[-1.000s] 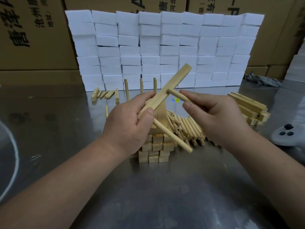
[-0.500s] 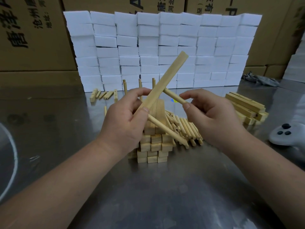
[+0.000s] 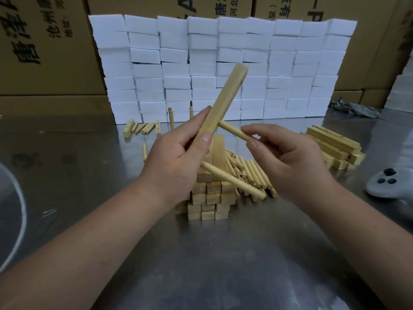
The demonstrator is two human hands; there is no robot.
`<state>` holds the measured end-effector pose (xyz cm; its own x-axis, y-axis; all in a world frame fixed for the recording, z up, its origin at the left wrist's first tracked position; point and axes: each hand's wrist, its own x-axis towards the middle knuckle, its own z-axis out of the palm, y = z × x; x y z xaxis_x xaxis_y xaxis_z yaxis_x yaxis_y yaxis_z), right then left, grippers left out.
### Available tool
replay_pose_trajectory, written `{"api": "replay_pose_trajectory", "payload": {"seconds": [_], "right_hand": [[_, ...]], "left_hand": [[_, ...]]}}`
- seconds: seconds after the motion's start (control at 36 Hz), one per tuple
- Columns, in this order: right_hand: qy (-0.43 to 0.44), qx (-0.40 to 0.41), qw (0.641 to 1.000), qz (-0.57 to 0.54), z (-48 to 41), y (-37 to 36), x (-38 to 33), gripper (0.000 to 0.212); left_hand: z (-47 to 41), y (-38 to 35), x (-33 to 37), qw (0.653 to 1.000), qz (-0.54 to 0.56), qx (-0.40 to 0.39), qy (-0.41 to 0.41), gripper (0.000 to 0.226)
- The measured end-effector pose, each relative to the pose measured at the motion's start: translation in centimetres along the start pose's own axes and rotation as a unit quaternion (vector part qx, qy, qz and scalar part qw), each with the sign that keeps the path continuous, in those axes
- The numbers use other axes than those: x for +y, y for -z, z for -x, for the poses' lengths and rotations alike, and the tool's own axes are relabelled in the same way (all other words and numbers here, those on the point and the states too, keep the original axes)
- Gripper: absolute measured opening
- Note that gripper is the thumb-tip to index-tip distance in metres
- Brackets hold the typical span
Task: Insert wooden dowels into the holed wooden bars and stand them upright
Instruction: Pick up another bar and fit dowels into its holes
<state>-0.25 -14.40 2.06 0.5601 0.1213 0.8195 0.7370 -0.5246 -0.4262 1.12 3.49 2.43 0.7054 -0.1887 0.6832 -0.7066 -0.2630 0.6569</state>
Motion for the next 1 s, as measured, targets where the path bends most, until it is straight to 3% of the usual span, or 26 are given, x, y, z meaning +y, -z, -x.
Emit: {"api": "replay_pose_trajectory", "payload": {"seconds": [0.17, 0.33, 0.44, 0.75, 0.86, 1.0], "right_hand": [[0.019, 0.002, 0.997, 0.073, -0.12, 0.29, -0.12, 0.025], [0.107, 0.02, 0.982, 0.156, -0.36, 0.29, -0.4, 0.026], [0.093, 0.023, 0.983, 0.155, -0.25, 0.25, -0.36, 0.025], [-0.056, -0.014, 0.997, -0.056, 0.0, -0.27, -0.66, 0.026], [-0.151, -0.027, 0.973, -0.173, -0.32, -0.37, -0.83, 0.011], [-0.232, -0.027, 0.931, -0.281, -0.55, -0.52, -0.79, 0.012]], "left_hand": [[0.0, -0.26, -0.19, 1.0, -0.011, -0.01, 0.002, 0.046], [-0.02, -0.3, -0.09, 1.0, -0.014, 0.002, 0.014, 0.04], [-0.09, -0.43, -0.05, 1.0, -0.013, 0.001, 0.01, 0.039], [-0.06, -0.23, -0.15, 1.0, -0.001, -0.002, -0.004, 0.03], [-0.09, -0.23, 0.19, 1.0, 0.003, -0.002, -0.008, 0.032], [-0.07, -0.23, 0.35, 1.0, -0.011, 0.006, -0.013, 0.034]]}}
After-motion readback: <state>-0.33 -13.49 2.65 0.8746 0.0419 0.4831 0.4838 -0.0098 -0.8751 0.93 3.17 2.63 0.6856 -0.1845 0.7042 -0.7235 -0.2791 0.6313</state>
